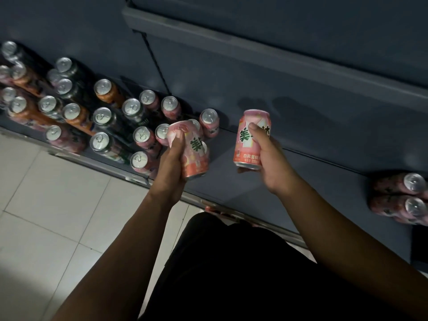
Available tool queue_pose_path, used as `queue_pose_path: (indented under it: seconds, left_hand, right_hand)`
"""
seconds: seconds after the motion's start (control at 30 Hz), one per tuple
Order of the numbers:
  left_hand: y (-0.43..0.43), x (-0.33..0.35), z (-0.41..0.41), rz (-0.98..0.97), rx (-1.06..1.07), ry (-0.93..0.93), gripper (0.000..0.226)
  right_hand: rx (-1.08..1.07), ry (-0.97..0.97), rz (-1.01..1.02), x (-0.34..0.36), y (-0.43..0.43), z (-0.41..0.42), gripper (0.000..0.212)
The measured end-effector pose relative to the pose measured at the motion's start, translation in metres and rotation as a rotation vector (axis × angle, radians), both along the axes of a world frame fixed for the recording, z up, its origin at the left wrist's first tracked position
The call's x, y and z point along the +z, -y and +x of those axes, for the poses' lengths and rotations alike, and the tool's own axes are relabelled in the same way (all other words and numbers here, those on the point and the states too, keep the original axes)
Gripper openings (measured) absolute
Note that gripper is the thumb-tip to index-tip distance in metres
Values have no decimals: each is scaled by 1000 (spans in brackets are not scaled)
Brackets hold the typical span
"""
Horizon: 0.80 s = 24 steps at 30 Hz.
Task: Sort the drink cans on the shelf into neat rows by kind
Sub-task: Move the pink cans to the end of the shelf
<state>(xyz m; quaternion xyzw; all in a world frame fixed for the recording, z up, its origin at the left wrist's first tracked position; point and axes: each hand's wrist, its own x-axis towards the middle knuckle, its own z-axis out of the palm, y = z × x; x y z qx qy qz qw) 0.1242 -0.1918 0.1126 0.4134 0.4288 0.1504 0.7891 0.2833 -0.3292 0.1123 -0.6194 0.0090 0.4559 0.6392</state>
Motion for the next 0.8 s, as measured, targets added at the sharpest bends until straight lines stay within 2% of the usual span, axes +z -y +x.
queue_pose_path:
  seconds: [0.13, 0.33, 0.5, 0.63, 0.73, 0.8]
  left_hand:
    - [14, 18, 21, 13, -45, 34, 74]
    - [43, 42, 59, -115, -139, 98, 47]
    - [68, 47, 89, -269, -236, 122, 60]
    - [91, 49, 111, -135, -438, 12, 76]
    - [111, 48, 121, -71, -570, 22, 96]
    - [126, 46, 128, -8, -666, 70, 91]
  right_hand:
    - [-16, 46, 15, 17, 20, 10, 40]
    - [-118, 105, 1, 30, 55, 25, 25]
    - [-193, 147, -35, 40, 94, 35, 28]
    - [-325, 175, -38, 49, 130, 38, 30]
    - [-419, 207, -27, 55, 158, 38, 31]
    - [-473, 240, -16, 58, 177, 37, 26]
